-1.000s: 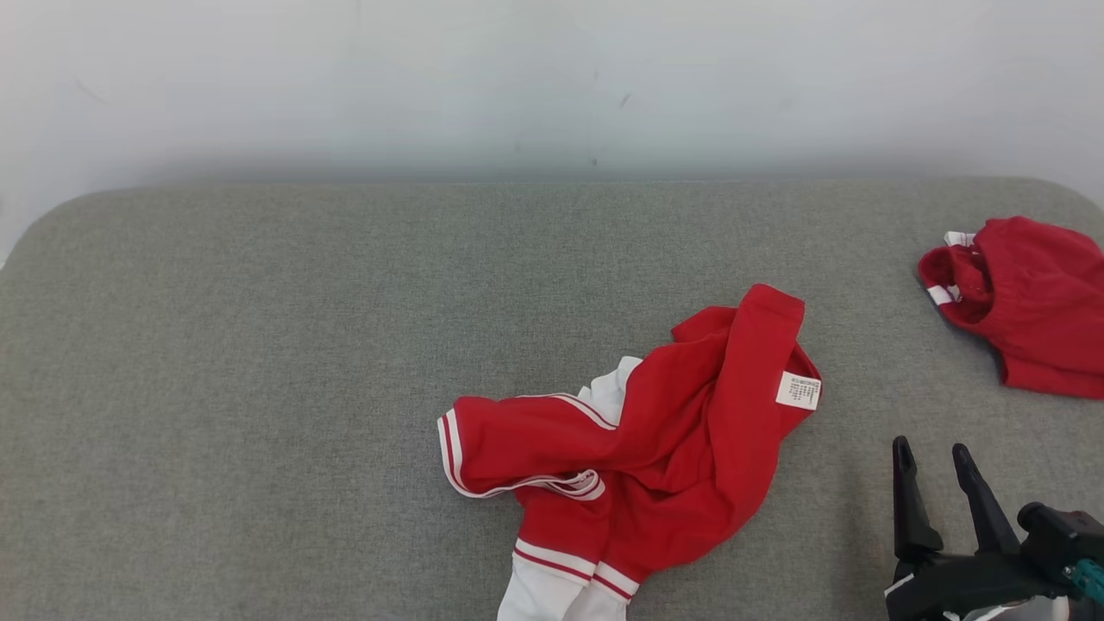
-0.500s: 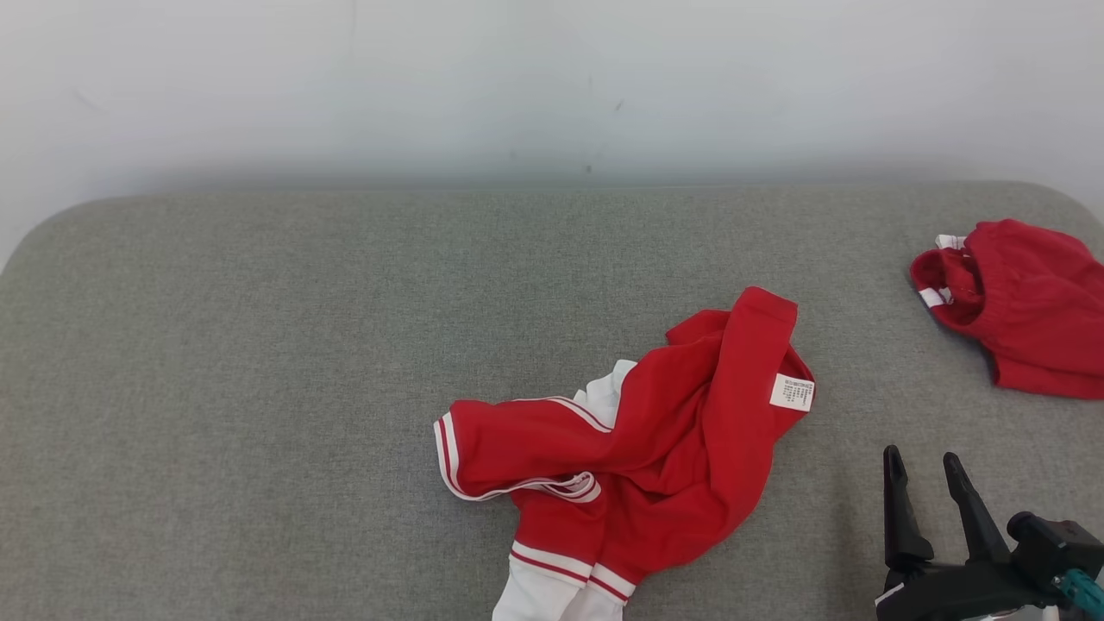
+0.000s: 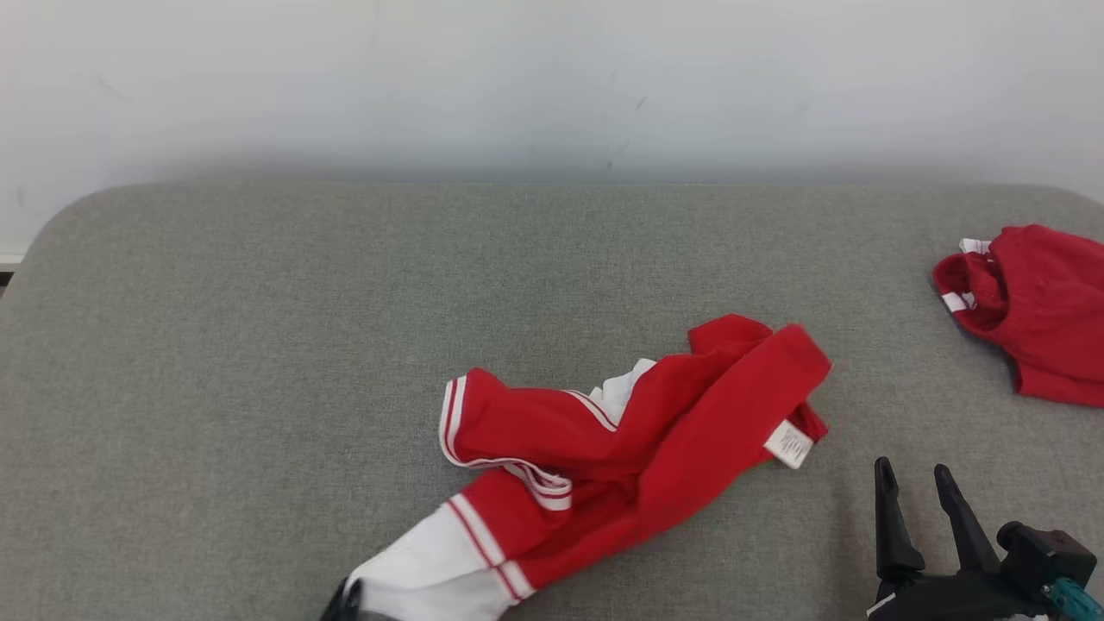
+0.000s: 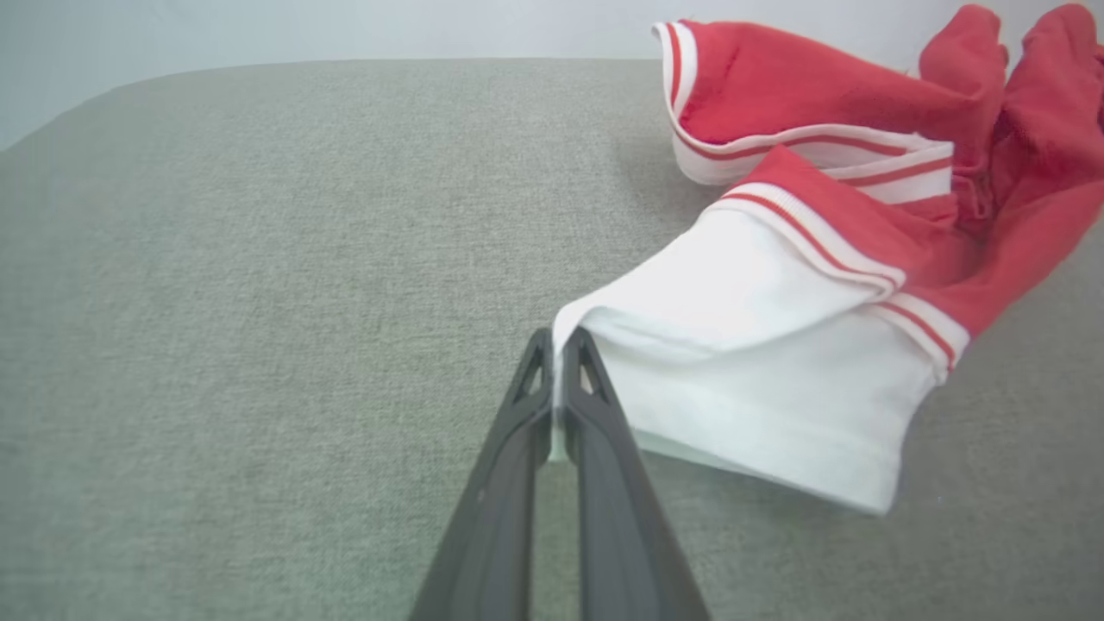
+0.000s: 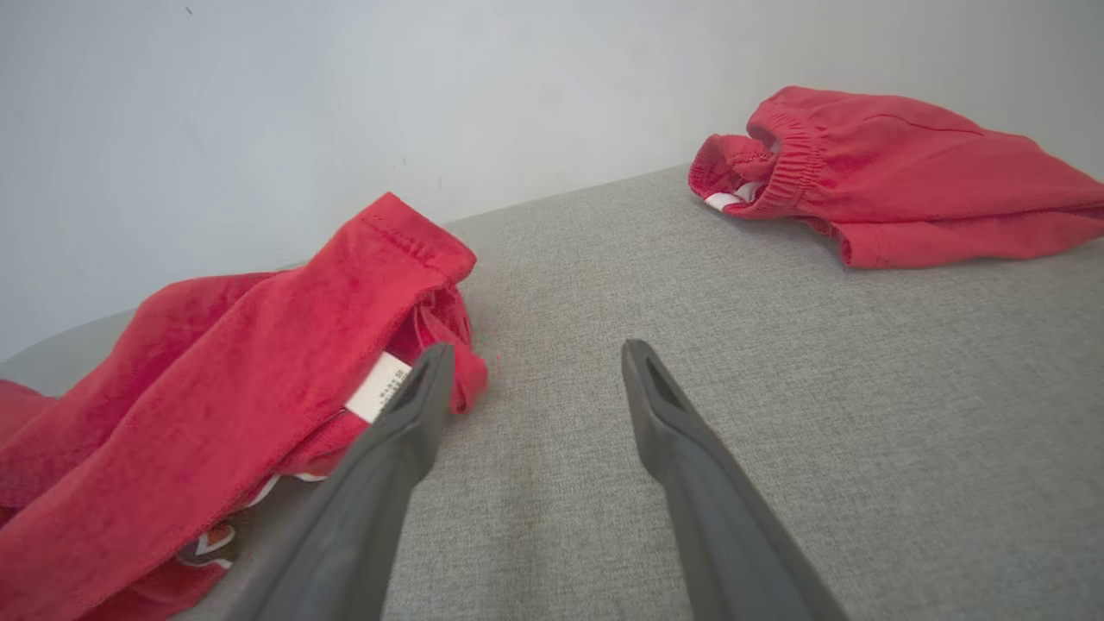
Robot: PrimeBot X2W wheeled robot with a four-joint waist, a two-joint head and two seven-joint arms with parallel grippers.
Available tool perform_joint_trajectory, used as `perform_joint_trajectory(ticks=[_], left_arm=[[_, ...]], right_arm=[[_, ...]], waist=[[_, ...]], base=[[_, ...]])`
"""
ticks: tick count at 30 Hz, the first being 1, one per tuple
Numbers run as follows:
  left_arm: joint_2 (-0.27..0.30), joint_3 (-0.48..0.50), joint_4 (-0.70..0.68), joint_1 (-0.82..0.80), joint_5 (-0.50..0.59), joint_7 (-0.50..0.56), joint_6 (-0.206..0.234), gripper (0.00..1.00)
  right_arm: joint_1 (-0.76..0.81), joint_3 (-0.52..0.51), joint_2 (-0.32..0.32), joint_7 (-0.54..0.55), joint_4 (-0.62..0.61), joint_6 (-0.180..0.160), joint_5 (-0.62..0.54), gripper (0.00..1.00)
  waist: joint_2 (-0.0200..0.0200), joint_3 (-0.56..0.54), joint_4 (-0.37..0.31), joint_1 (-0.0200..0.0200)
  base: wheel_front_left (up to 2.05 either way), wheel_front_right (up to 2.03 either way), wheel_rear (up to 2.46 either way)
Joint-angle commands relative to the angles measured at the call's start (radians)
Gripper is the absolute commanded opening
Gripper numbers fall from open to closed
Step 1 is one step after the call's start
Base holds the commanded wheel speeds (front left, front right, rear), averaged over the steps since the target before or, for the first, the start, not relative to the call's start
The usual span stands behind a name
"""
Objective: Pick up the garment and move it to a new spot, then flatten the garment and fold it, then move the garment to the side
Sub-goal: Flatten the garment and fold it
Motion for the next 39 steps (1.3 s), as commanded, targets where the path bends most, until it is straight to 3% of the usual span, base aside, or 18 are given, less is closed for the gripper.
perform_joint_trajectory(ticks=[1,6,7,8,9,18,30,31,32,33,34,35,39], left_arm=[[0.009,0.033,0.02,0.019,-0.011,-0.003,0.007,0.0],[0.0,0.087,0.08,0.024,-0.025,-0.003,-0.001,0.0],[-0.004,0.088,0.082,0.02,-0.02,-0.003,-0.005,0.13],[-0.009,0.089,0.081,0.015,-0.016,-0.003,-0.008,0.85],[-0.017,0.089,0.081,0.014,-0.013,-0.003,-0.007,1.0],[-0.027,0.07,0.077,0.025,0.027,-0.003,-0.026,1.0],[-0.021,0.048,0.183,-0.084,0.006,-0.003,-0.033,1.0],[-0.024,0.044,0.197,-0.094,-0.004,-0.003,-0.034,1.0],[-0.026,0.032,0.211,-0.102,-0.015,-0.003,-0.034,1.0],[-0.025,0.018,0.226,-0.112,-0.023,-0.003,-0.034,0.49],[-0.02,0.008,0.238,-0.122,-0.034,-0.003,-0.034,0.08],[-0.018,0.0,0.245,-0.132,-0.045,-0.003,-0.033,0.0],[-0.009,-0.009,0.239,-0.122,-0.078,-0.003,-0.034,0.0]], right_arm=[[-0.01,0.003,-0.001,-0.004,0.005,-0.002,0.0,1.0],[-0.026,0.009,-0.012,-0.004,0.019,-0.002,0.009,1.0],[-0.029,0.01,-0.013,-0.004,0.02,-0.002,0.009,1.0],[-0.033,0.014,-0.015,-0.004,0.022,-0.002,0.009,1.0],[-0.036,0.022,-0.016,-0.004,0.026,-0.002,0.011,1.0],[-0.127,0.109,-0.058,-0.004,0.117,-0.002,0.032,1.0],[-0.304,0.279,-0.072,-0.001,0.364,-0.002,0.151,1.0],[-0.319,0.294,-0.071,-0.001,0.385,-0.002,0.173,0.97],[-0.33,0.313,-0.067,0.003,0.403,-0.002,0.196,0.49],[-0.337,0.326,-0.065,0.001,0.414,-0.002,0.215,0.34],[-0.344,0.335,-0.07,-0.001,0.421,-0.002,0.231,0.0],[-0.347,0.344,-0.078,-0.002,0.427,-0.002,0.241,0.0],[-0.327,0.334,-0.099,-0.004,0.375,-0.002,0.254,0.0]], waist=[[0.0,0.002,0.0,-0.0001],[0.0,0.004,-0.002,-0.0001],[0.0,0.003,0.0,-0.0001],[0.0,0.002,0.003,-0.0001],[0.0,0.001,0.005,-0.0001],[0.0,0.006,0.021,-0.0001],[0.0,0.026,0.044,-0.0001],[0.0,0.026,0.046,-0.0001],[0.0,0.025,0.048,-0.0001],[0.0,0.024,0.05,-0.0001],[0.0,0.022,0.052,-0.0001],[0.0,0.019,0.054,-0.0001],[0.0,-0.001,0.046,-0.0001]], base=[[0.0,0.0,0.0],[0.0,0.0,0.0],[0.0,0.0,0.0],[0.0,0.0,0.0],[0.0,0.0,0.0],[0.0,0.0,0.0],[0.0,0.0,0.0],[0.0,0.0,0.0],[0.0,0.0,0.0],[0.0,0.0,0.0],[0.0,0.0,0.0],[0.0,0.0,0.0],[0.0,0.0,0.0]])
